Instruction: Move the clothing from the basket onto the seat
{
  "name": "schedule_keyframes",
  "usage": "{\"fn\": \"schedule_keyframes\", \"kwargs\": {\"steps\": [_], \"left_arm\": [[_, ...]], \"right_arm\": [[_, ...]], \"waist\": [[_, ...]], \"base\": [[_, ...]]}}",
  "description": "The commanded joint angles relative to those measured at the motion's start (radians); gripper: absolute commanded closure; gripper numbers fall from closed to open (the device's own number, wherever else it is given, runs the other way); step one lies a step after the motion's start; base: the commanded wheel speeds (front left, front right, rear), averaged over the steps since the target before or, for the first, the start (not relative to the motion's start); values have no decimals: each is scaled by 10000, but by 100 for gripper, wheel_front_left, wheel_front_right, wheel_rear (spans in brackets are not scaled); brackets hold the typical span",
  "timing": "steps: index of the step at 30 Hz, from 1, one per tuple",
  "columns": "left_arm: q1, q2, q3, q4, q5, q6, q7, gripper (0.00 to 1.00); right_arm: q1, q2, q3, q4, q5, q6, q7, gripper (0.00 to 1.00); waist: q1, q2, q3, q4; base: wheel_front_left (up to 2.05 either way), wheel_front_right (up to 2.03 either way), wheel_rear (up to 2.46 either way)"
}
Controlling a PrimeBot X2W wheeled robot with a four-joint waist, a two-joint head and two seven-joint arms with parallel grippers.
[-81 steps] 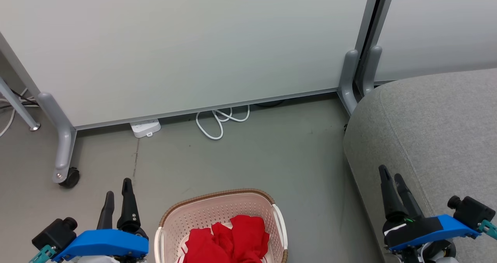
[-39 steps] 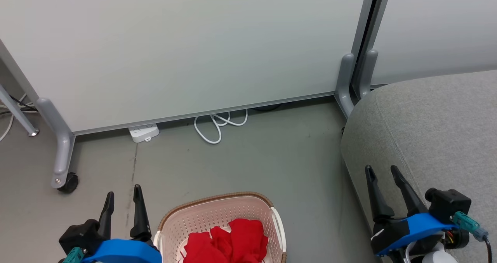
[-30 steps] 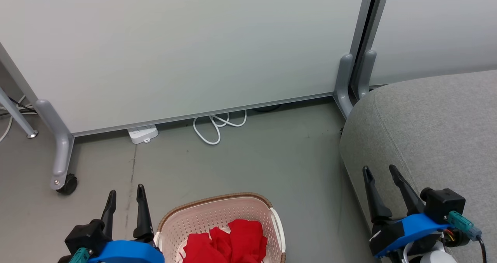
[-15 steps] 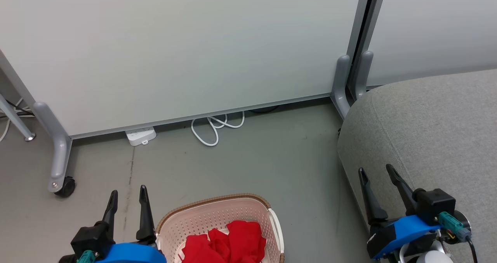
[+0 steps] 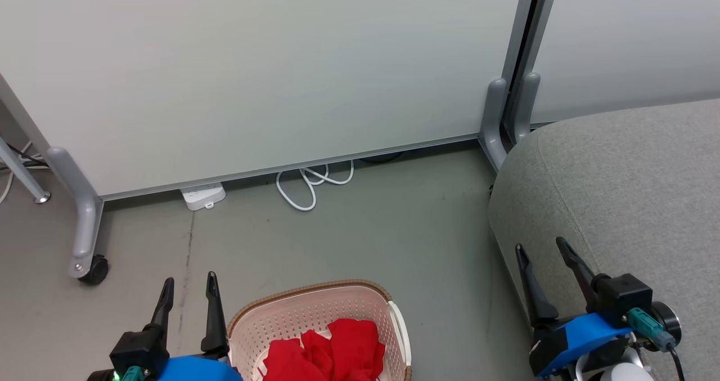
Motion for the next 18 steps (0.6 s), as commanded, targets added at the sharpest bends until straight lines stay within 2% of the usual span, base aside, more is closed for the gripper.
{"fn": "schedule_keyframes", "kwargs": {"steps": [1,7,12,18], "left_arm": [[36,-9,1,-7,-12,29,-50,0],[-53,-10,-93,214,-157,-57,-48,0],[-423,59,-225,982,11,1,54,0],[-1564,78,-379,2183,-140,-62,1049,0]], "right_arm": [[-75,-56,33,6,17,4,-62,0],[-118,-56,35,43,55,4,-77,0],[-247,-53,190,-12,84,4,-134,0],[-758,-47,416,-351,65,4,-168,0]], "waist": [[0,0,6,-7],[0,0,26,-72],[0,0,242,-296],[0,0,1466,-661]], "base": [[0,0,0],[0,0,0],[0,0,0],[0,0,0]]}}
